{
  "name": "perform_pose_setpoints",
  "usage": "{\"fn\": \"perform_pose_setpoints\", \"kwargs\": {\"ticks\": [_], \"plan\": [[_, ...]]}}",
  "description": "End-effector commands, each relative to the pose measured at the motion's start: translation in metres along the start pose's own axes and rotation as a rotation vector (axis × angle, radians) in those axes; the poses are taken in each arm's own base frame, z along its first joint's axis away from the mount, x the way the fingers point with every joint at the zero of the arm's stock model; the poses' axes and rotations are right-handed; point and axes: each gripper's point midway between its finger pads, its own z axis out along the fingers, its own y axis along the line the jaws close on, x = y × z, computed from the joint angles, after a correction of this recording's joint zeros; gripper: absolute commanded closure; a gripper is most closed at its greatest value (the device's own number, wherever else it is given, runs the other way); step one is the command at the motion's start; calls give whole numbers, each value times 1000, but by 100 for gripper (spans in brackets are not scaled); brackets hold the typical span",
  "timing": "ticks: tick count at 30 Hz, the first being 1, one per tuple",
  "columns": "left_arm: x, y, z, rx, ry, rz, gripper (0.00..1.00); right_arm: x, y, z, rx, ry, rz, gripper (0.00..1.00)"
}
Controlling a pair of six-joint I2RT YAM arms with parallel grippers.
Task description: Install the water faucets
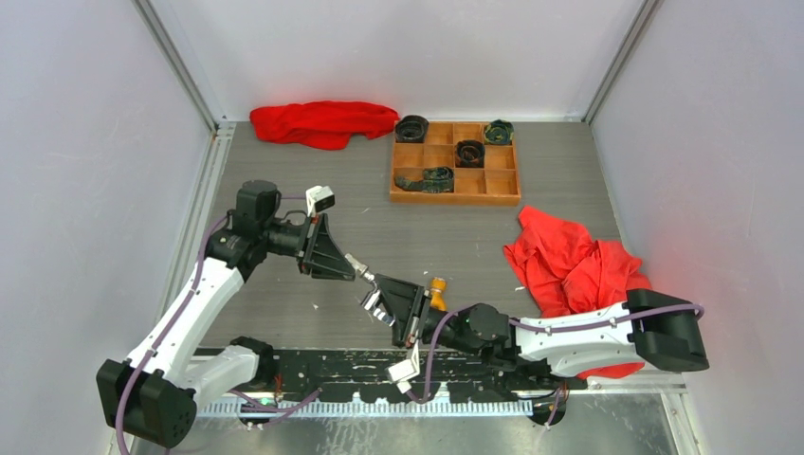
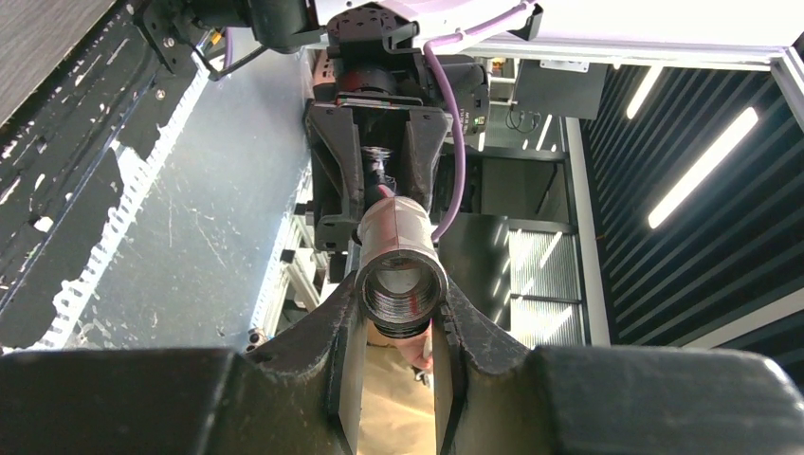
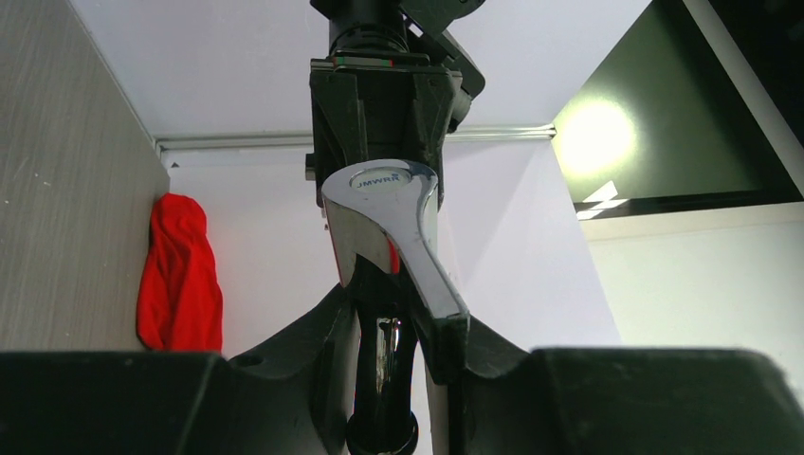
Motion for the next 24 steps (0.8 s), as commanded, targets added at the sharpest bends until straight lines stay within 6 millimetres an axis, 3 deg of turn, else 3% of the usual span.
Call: {"fn": "perform_pose_setpoints", "kwargs": {"ticks": [1,24], "plan": [[9,-13,-3,39,35,46,100,2,-42,8,129,10,-2,100],[17,-13,-5,47,43,57,100,15,-34,8,122,67,20,100]]}}
